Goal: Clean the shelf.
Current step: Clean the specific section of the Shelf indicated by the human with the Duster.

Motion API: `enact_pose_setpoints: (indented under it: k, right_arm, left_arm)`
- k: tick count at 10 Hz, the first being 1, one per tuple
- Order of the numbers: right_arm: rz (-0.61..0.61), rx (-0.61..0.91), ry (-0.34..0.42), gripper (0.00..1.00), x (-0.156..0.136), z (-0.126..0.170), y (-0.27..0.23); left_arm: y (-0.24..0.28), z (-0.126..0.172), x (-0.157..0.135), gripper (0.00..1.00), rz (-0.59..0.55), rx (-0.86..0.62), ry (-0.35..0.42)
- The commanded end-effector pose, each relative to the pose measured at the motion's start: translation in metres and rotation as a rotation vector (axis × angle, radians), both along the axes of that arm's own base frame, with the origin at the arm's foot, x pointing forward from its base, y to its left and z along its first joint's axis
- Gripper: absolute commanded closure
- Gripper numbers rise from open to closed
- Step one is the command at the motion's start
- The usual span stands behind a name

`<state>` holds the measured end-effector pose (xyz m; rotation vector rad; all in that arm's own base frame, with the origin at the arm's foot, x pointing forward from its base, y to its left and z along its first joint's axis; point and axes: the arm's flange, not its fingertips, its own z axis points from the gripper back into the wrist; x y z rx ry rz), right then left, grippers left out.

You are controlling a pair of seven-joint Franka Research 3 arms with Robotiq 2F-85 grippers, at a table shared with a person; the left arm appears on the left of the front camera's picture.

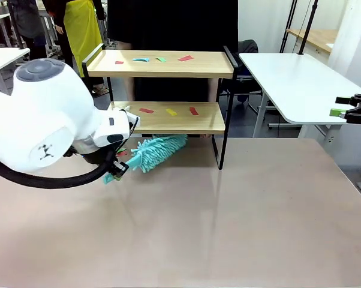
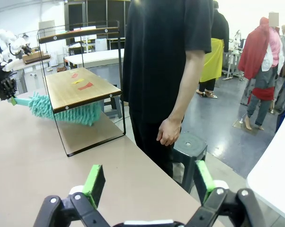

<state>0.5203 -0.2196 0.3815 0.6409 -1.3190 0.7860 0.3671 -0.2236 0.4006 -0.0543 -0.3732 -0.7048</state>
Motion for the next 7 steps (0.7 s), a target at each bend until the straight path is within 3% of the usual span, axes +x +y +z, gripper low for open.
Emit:
enact_pose_setpoints:
  k: [1,4,7]
  right_arm:
    - [-0.011,-0.004,0.016,0.0,0.001,0.005,0.003]
    - [-0.011,-0.004,0.016,0.0,0.001,0.005,0.003]
    - [-0.011,-0.004,0.016,0.0,0.001,0.005,0.003]
  left_arm:
    - [0.08,0.034,-0.036,0.87,-0.262,-0.001,0.098]
    - [0.124,0.085,-0.052,0.87,-0.4,-0.036,0.292]
    - [0.15,0.151,-0.073,0.87,-0.404,0.17,0.438]
